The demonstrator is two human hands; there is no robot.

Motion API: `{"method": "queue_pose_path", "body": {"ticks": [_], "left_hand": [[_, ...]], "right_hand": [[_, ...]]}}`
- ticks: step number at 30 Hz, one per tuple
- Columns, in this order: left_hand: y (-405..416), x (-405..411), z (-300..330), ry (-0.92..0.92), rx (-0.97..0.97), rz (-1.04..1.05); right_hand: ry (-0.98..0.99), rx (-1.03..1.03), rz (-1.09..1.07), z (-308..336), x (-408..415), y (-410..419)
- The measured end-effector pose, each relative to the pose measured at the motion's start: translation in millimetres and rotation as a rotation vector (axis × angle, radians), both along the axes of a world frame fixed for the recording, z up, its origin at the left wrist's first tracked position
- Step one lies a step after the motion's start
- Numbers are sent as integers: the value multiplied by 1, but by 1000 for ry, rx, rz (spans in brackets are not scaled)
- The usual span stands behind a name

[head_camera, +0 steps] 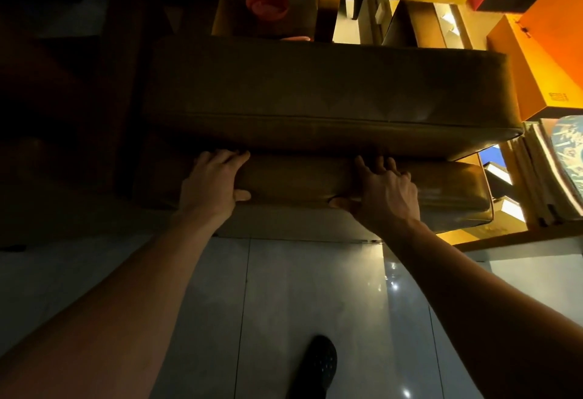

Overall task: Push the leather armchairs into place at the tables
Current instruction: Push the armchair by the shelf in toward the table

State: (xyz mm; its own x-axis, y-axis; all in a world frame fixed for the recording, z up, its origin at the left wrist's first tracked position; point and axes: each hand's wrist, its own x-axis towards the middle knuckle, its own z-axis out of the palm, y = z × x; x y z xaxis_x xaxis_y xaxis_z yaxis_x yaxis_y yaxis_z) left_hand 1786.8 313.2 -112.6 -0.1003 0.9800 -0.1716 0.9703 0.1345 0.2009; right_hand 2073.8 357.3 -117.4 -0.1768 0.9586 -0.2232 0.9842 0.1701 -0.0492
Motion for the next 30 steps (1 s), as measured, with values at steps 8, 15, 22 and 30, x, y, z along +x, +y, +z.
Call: {"method": "queue_pose_path", "body": {"ticks": [8, 15, 22, 30], "left_hand": [[-8, -1, -4, -40, 42, 12], [-30, -3, -3, -43, 28, 4], [-34, -5, -4, -41, 17, -17], [-23, -5, -4, -35, 11, -22]], "right_hand": [[9, 5, 0, 0, -1, -8], [-5, 8, 14, 0, 0, -33], [3, 3, 21, 0, -1, -36], [6, -12, 17, 1, -1, -22]]}}
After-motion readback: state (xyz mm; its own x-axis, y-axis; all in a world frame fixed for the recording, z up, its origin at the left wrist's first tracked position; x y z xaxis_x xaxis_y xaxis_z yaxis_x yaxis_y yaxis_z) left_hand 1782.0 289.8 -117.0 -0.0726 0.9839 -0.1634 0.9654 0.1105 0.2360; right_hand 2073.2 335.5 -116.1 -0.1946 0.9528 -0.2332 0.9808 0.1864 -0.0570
